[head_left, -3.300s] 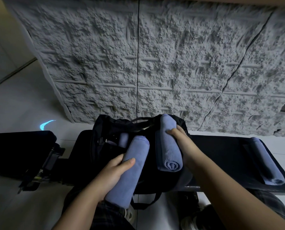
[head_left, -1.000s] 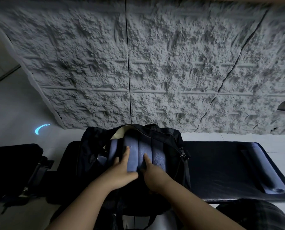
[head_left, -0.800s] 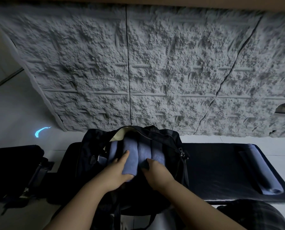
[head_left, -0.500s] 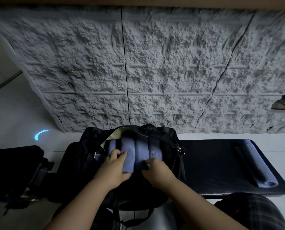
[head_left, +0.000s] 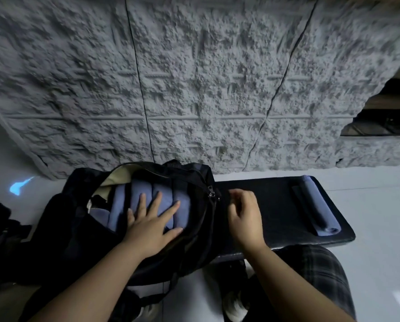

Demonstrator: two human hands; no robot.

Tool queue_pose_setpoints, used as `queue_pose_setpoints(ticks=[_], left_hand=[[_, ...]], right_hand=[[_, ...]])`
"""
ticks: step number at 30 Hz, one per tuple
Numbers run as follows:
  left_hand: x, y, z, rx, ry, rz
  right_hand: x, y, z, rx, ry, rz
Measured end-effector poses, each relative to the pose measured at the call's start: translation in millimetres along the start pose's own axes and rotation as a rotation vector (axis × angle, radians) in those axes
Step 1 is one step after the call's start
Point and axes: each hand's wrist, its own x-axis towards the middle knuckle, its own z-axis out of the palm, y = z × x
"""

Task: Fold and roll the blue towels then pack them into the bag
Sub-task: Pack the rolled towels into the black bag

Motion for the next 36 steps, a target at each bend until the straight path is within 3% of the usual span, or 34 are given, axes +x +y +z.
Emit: queue_pose_setpoints(ticks=[6, 12, 15, 19, 24, 28, 32, 36], left_hand=[[4, 0, 2, 0.07, -0.029, -0.016], [5, 4, 9, 0.016, -0.039, -0.061], [6, 5, 17, -0.003, -0.015, -0.078], [8, 4, 21, -0.033, -0.019, -0.086], [9, 2, 21, -0.064, -0.037, -0.085], [8, 5, 22, -0.084, -0.022, -0.086], [7, 6, 24, -0.09, 0.008, -0.086], [7, 5, 23, -0.11, -0.001, -0.067]], right_hand=[[35, 73, -40, -0.239, 0.131, 0.172], [47, 159, -79, -0.644, 0.034, 0.475], [50, 180, -87, -0.704, 0.048, 0.603], [59, 187, -88, -0.692, 0.219, 0.63], [72, 192, -93, -0.775, 0.122, 0.789], [63, 198, -85, -0.81, 0.156, 0.697], [57, 187, -73, -0.775, 0.027, 0.591], [46, 152, -55, -0.532, 0.044, 0.414]])
